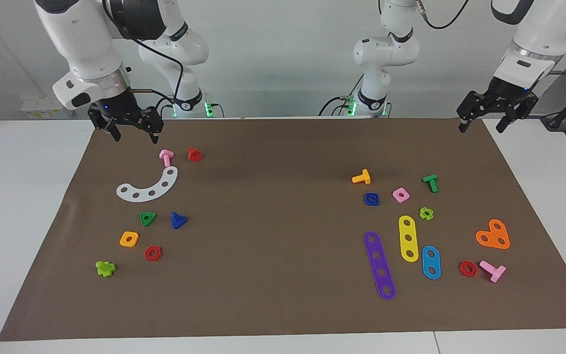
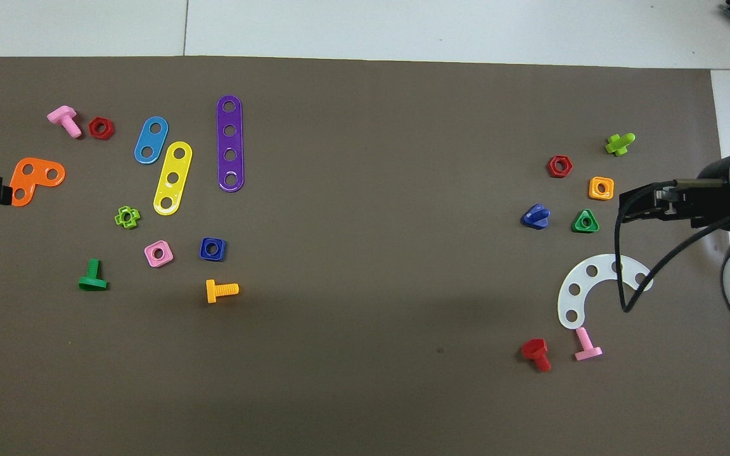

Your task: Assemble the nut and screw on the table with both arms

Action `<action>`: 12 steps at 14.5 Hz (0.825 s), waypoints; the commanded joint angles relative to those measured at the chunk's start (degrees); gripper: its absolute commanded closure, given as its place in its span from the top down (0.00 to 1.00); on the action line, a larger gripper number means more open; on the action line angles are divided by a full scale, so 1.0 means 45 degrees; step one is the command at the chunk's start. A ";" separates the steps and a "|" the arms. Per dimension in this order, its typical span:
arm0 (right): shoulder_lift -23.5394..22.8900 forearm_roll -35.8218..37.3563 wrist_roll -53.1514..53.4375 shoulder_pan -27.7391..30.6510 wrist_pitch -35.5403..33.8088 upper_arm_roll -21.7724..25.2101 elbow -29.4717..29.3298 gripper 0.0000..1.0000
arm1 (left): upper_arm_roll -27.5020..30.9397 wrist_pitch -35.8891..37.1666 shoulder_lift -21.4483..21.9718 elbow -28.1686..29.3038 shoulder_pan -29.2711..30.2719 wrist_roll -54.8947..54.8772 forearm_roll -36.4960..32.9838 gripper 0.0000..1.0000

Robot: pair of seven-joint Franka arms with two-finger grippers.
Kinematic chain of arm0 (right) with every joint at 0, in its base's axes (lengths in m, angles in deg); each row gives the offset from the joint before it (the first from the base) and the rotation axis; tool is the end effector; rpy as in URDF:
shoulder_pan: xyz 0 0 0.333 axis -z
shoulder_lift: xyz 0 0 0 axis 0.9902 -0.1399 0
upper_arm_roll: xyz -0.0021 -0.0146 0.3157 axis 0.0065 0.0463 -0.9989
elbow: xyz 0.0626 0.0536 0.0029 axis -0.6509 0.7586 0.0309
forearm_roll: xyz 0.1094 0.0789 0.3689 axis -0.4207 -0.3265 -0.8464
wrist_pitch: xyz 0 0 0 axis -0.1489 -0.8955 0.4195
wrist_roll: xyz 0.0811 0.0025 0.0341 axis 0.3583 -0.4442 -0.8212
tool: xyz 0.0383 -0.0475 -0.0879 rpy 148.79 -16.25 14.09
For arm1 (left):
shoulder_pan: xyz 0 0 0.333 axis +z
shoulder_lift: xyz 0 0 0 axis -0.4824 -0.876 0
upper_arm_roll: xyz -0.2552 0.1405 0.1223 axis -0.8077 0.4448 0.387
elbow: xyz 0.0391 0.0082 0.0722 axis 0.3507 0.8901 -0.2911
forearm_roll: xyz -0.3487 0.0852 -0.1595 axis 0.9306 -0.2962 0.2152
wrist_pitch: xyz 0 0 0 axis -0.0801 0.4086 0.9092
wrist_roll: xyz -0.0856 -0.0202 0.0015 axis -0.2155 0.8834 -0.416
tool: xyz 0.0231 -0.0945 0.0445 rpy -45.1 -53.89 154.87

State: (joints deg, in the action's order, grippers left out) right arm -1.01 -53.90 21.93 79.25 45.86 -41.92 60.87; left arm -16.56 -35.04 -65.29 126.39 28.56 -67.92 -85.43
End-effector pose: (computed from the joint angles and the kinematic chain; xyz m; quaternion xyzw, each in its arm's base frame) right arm 0.5467 0.0289 0.6027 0.9988 -0.0459 -0.0080 0.0132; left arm 0.5470 0.0143 0.6495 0.9985 -0.0416 0.0349 0.0026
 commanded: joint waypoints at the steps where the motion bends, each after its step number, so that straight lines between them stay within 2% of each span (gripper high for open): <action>1: 0.0000 -0.0133 -0.0210 0.0055 0.0001 -0.0051 -0.0080 1.00 | 0.0058 0.0150 0.0525 0.0610 0.0836 0.0023 0.0064 1.00; 4: 0.0019 -0.0133 -0.0269 0.0074 -0.0155 -0.0051 -0.0080 1.00 | 0.0097 0.0072 0.0506 0.0591 0.1097 -0.0075 0.0064 1.00; 8: 0.0039 -0.0133 -0.0327 0.0152 -0.0349 -0.0051 -0.0060 1.00 | -0.0098 0.0073 0.0487 0.0863 0.0708 -0.0037 0.0200 1.00; 10: 0.0000 -0.0133 -0.0250 0.0133 -0.0157 -0.0051 -0.0118 1.00 | -0.0098 -0.0004 0.0079 0.0962 0.0044 0.0002 0.0317 1.00; 12: 0.0000 -0.0133 -0.0230 0.0133 0.0408 -0.0051 0.0036 0.96 | -0.0098 -0.0665 -0.0487 0.1448 -0.0191 -0.0017 0.1134 1.00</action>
State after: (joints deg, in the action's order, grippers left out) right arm -1.01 -53.90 21.93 79.32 46.08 -41.91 60.85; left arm -17.57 -35.10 -65.72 130.38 29.19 -68.00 -83.27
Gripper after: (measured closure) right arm 0.026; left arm 0.000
